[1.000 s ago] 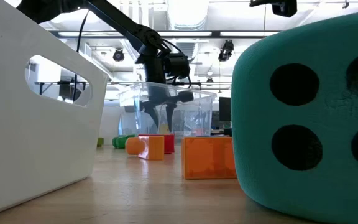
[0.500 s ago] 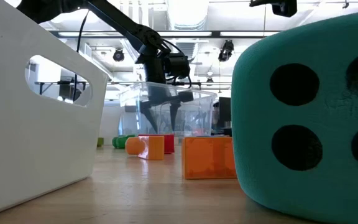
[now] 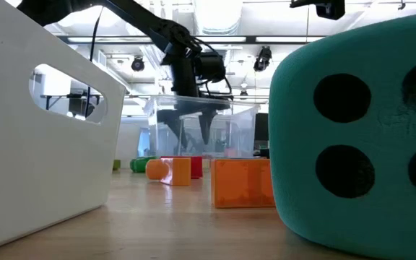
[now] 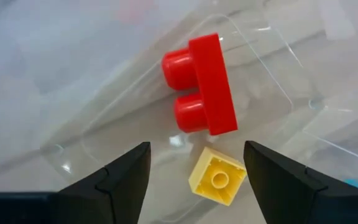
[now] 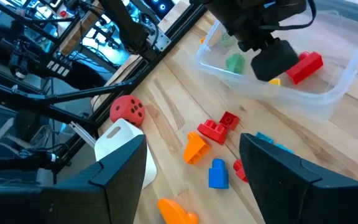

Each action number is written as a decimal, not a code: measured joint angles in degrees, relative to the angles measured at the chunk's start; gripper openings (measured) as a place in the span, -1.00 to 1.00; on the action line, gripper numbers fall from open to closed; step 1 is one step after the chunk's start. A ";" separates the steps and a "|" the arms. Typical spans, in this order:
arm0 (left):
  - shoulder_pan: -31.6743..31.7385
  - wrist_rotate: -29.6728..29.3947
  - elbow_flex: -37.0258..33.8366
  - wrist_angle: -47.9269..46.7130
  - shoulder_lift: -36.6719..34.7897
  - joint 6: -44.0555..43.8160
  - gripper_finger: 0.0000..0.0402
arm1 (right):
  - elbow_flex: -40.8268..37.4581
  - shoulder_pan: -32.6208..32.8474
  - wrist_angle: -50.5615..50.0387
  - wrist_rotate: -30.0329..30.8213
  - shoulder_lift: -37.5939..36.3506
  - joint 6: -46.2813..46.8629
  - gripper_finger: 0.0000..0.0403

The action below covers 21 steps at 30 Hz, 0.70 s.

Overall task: Pick & Place Toys
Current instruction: Put the green dice into the yellow bin

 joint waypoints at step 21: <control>-4.41 -2.54 4.48 0.01 -9.17 20.23 0.31 | -0.02 -0.04 -0.95 0.31 0.62 -15.11 0.24</control>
